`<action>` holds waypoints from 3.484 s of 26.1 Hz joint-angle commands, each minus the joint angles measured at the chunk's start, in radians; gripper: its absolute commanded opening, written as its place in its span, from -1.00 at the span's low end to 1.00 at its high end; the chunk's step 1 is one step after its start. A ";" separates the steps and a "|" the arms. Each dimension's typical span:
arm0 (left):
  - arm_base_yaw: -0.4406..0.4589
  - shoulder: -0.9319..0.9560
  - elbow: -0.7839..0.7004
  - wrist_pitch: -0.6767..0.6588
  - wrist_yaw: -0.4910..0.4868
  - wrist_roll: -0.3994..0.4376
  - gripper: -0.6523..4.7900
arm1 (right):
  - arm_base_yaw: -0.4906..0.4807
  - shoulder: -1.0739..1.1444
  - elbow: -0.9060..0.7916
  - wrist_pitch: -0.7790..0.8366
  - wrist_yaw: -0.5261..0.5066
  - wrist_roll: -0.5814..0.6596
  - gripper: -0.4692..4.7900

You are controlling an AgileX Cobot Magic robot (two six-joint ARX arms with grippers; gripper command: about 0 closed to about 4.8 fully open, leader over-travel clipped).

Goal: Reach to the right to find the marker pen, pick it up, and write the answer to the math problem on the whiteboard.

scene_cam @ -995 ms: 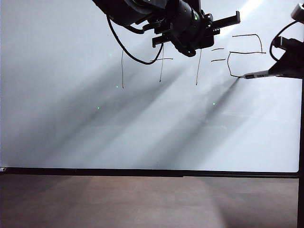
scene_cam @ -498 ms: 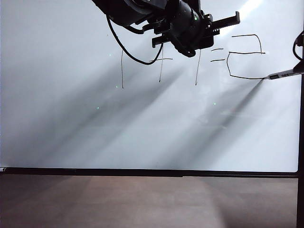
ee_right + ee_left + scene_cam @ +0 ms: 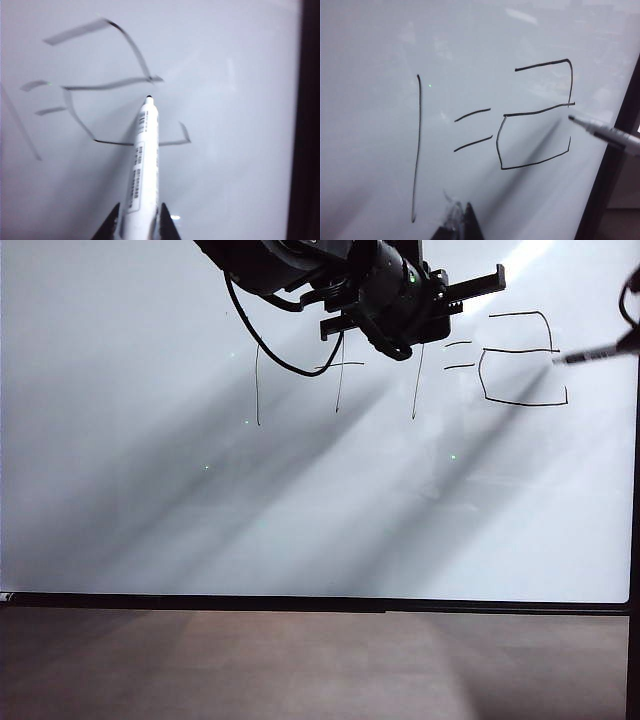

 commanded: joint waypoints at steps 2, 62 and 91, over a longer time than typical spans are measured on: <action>0.000 -0.005 0.003 0.012 0.001 0.000 -0.78 | 0.021 -0.072 -0.033 -0.061 0.018 0.005 -0.85; 0.000 -0.004 0.008 -0.025 0.008 0.000 -0.78 | 0.026 -1.268 -0.618 -0.478 0.147 -0.003 -0.85; 0.012 -0.827 0.009 -0.976 0.017 0.092 -0.78 | 0.026 -1.268 -0.623 -0.501 0.147 -0.003 -0.84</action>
